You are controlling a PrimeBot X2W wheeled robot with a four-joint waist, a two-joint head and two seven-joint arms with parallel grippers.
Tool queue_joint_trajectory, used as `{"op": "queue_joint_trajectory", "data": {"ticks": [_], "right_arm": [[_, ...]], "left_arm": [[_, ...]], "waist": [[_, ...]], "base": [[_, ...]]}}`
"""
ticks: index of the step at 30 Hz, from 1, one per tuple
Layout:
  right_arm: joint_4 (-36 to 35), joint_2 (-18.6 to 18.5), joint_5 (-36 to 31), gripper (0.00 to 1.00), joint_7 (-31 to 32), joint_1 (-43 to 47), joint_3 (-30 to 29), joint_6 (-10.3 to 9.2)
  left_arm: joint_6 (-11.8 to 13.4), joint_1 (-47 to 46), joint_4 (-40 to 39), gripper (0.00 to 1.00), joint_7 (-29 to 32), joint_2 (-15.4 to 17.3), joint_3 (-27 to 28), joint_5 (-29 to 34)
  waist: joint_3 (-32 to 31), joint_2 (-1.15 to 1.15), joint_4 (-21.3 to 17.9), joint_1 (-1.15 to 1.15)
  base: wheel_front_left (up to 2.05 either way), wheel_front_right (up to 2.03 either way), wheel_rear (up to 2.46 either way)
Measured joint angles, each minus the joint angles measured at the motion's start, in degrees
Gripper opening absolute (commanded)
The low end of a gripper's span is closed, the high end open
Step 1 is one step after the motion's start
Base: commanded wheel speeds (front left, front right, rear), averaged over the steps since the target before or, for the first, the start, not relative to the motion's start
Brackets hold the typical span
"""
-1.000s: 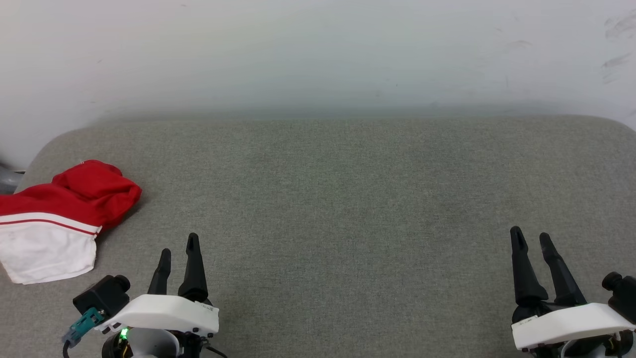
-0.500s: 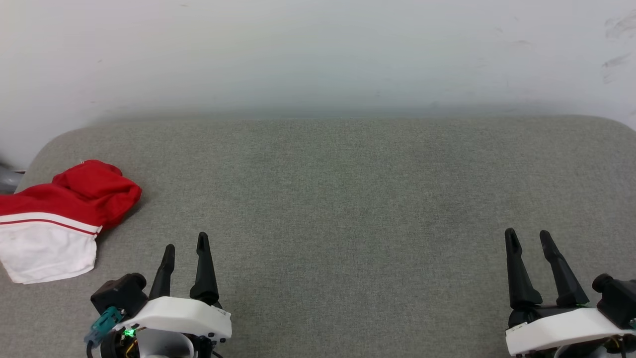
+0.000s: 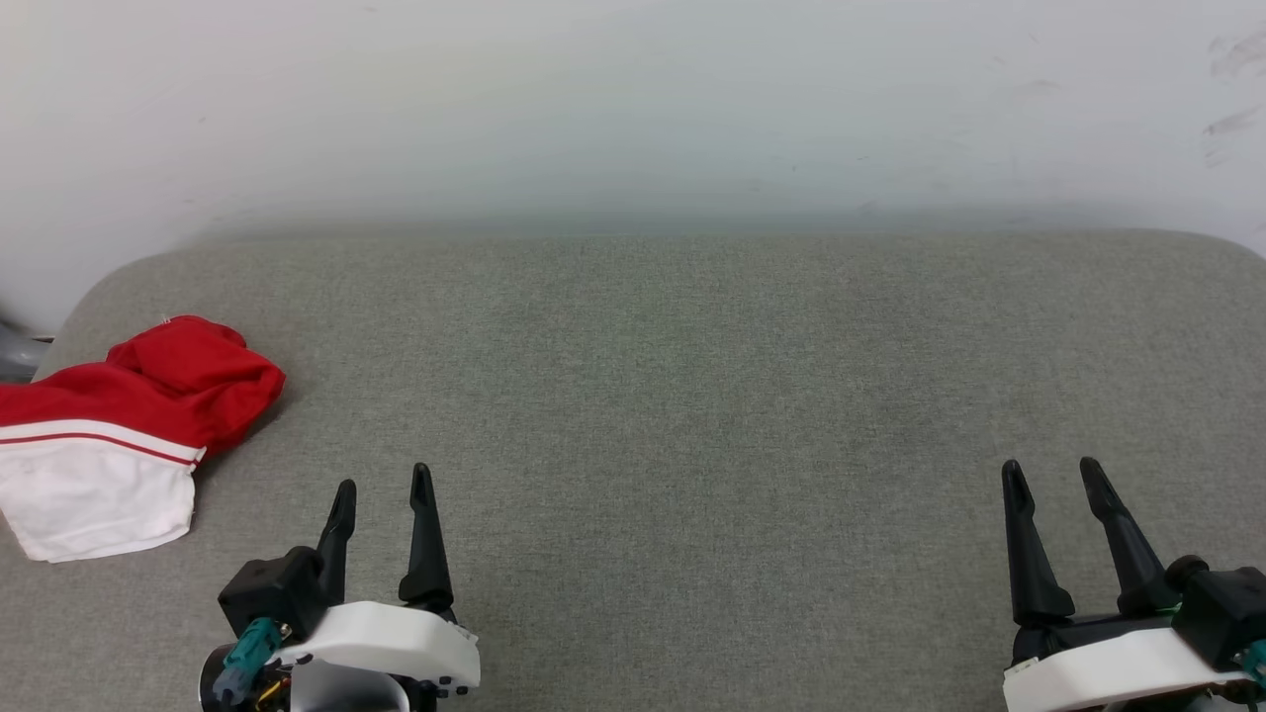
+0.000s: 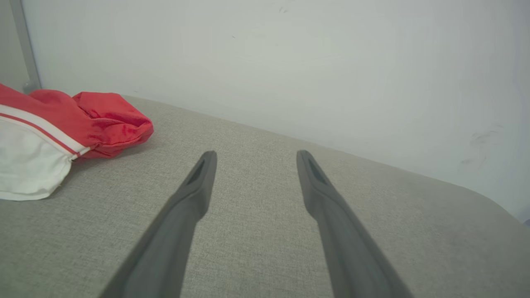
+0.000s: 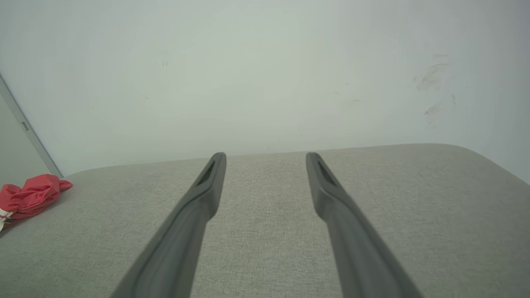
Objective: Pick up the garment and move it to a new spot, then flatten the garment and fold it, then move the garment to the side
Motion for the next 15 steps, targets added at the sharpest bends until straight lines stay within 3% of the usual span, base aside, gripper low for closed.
{"op": "queue_joint_trajectory", "data": {"ticks": [15], "right_arm": [[-0.2, 0.0, -3.9, 1.0, -1.8, 0.7, -0.6, 0.0]], "left_arm": [[0.8, 0.5, -0.5, 1.0, -1.8, 0.0, -1.2, 6.4]], "waist": [[0.0, 0.0, -0.1, 0.0]], "base": [[0.0, 0.0, 0.0]]}}
